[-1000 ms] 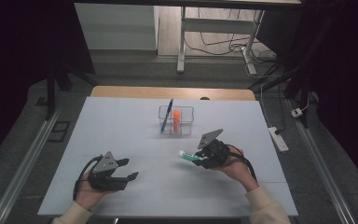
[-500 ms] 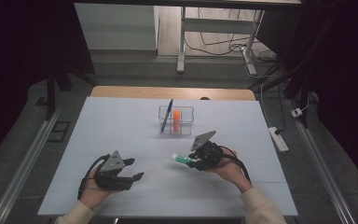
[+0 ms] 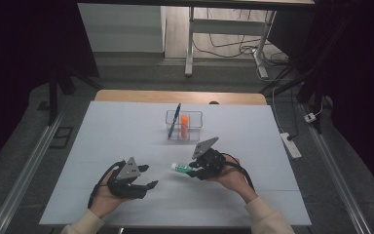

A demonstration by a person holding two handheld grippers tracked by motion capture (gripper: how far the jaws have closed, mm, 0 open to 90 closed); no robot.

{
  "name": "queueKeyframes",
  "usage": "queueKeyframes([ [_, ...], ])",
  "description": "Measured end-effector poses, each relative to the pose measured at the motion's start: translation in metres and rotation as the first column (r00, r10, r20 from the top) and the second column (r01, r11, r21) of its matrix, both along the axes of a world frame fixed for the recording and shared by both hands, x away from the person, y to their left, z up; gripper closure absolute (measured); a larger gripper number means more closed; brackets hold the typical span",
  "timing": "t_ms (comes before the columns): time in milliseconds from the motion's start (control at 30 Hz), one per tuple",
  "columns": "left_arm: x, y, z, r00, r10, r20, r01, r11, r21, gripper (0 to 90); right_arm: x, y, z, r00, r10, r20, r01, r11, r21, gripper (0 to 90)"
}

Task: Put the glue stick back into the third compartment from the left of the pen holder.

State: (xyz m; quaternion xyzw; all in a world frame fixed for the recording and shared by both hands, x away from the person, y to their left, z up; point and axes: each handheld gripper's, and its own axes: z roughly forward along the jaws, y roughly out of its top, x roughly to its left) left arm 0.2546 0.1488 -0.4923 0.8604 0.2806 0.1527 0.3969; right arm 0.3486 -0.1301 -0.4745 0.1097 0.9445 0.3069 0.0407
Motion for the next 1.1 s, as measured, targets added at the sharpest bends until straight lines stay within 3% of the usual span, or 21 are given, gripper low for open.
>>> queueKeyframes([
  [600,0.009,-0.021,0.0,0.9994,-0.033,0.008,0.032,0.9988,0.037,31.3,-0.005,0.013,-0.005,0.999,0.033,-0.028,-0.033,0.9994,0.005,64.4],
  [967,0.018,-0.044,-0.001,0.9968,-0.074,0.03,0.07,0.9912,0.112,28.8,-0.007,0.017,-0.003,0.9971,0.052,-0.055,-0.05,0.9981,0.036,64.5],
  [1100,0.021,-0.048,-0.003,0.9961,-0.083,0.029,0.079,0.9896,0.12,28.6,-0.008,0.018,-0.002,0.9967,0.055,-0.061,-0.052,0.9978,0.04,64.5],
])
